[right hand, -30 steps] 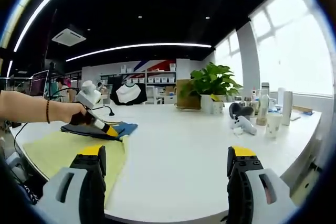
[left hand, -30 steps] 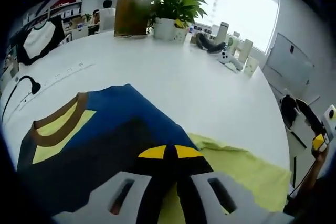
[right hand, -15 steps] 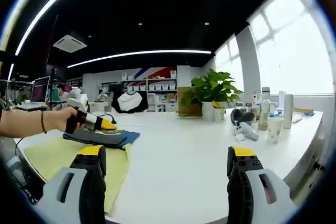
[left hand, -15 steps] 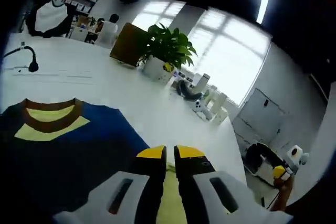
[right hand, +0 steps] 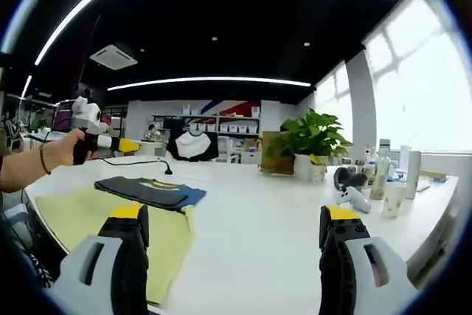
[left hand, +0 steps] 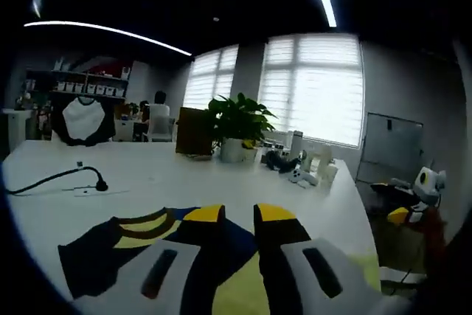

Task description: Fold the garment on the visible template until the final outline fits inside the template.

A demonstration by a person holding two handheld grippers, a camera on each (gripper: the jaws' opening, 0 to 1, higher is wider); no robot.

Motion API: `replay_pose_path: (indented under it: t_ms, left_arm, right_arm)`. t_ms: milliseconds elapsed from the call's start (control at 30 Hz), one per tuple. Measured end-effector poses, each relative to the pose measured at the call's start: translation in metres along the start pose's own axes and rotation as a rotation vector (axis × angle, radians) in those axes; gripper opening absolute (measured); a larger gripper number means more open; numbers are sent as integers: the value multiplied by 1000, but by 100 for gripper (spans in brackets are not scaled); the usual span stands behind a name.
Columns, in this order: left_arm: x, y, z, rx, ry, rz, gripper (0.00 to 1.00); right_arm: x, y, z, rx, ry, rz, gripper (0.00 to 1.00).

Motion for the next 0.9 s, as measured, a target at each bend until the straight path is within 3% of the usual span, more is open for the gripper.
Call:
replay_pose_path:
  t_ms: [233, 500, 567, 633, 833, 900]
  left_arm:
    - [-38, -5, -16, 43, -8, -39, 21]
    - [-81, -8, -28, 97, -35, -79, 46]
    - [-93, -11, -28, 122, -67, -111, 50]
    - [-104, -10, -31, 144, -72, -118, 52]
    - [-139, -15, -35, 171, -144, -149, 58]
    - [-151, -17, -38, 193, -166, -161, 61]
  right_arm:
    - [1, -3, 8, 16, -31, -3, 99]
    - [2, -5, 11, 4, -46, -16, 99]
    - [2, -4, 15, 4, -59, -3, 99]
    - [3, -12, 18, -42, -59, -64, 99]
    - [6, -2, 23, -83, -69, 9, 99]
    - [6, -1, 24, -107, -63, 1, 99]
Point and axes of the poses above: the point that each gripper's makers call its tool centre point, and the gripper's own axes: x roughly forward along the fingers, z roughly to its left, y roughly out of its underside, the point moved 4 cm from there along -x, roughly backward along the fingers, and after that the axes turned 4 degrees about -x, right-handed, at the moved point
